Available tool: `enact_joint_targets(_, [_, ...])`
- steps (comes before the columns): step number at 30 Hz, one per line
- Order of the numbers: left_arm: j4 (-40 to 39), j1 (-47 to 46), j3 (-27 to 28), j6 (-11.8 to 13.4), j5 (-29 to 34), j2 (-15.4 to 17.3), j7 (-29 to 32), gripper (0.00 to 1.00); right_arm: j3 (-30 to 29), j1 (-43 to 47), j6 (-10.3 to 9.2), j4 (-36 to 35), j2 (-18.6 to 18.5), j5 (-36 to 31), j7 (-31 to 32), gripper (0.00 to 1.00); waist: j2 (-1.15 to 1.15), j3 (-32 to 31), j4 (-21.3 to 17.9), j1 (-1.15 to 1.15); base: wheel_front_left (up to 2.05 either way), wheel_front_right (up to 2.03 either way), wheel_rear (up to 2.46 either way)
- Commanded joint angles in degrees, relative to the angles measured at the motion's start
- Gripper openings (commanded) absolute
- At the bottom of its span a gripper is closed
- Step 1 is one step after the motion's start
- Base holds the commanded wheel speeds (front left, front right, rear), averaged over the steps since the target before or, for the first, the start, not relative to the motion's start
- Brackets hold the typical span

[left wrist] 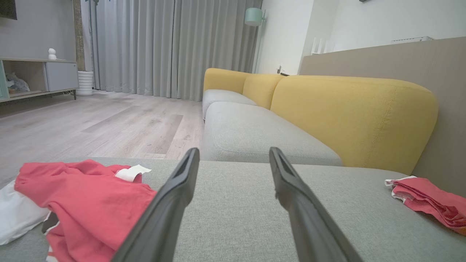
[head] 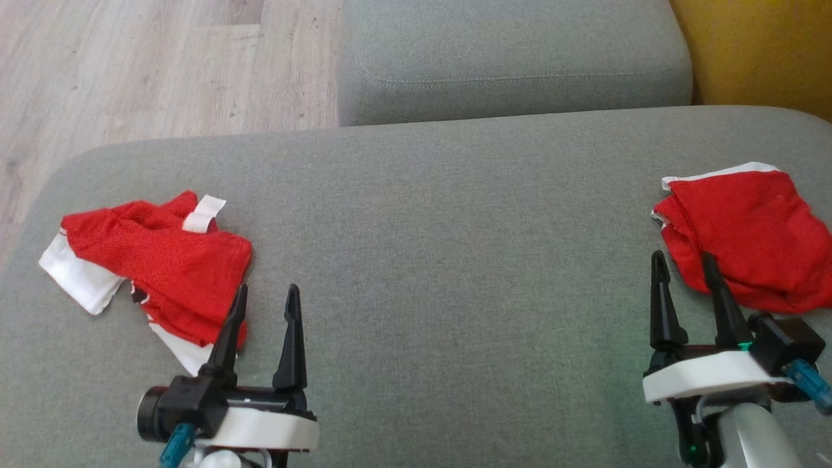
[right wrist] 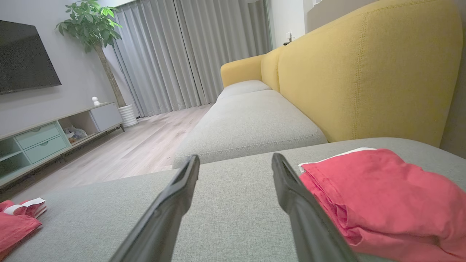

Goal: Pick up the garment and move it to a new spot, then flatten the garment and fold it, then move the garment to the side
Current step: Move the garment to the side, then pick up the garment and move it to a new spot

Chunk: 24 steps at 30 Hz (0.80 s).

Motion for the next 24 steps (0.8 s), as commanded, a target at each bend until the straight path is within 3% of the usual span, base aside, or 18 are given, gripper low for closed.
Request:
enact_joint_targets(1, [-1.7, -2.3, 2.3, 0.3, -0.5, 0.1, -0.3, 1.0, 1.6, -1.3, -0.04, -2.2, -0.2, 0.4, -0.8, 1.0, 0.0, 0.0, 0.1, 0.0, 0.0, 0.0, 0.0])
enact_joint_targets(11, [-1.8, -1.9, 3.7, 0.5, -0.3, 0.1, -0.3, 1.0, 3.7, -0.7, -0.04, -2.5, -0.2, 1.3, -0.8, 1.0, 0.0, -0.6, 2.9, 0.0, 0.0, 0.0, 0.0])
enact_joint_targets(24, [-1.5, -1.0, 5.5, -0.2, 0.9, 0.1, -0.3, 1.0, 9.5, 1.0, -0.04, -2.6, -0.2, 3.8, -0.8, 1.0, 0.0, -2.3, 12.7, 0.0, 0.0, 0.0, 0.0])
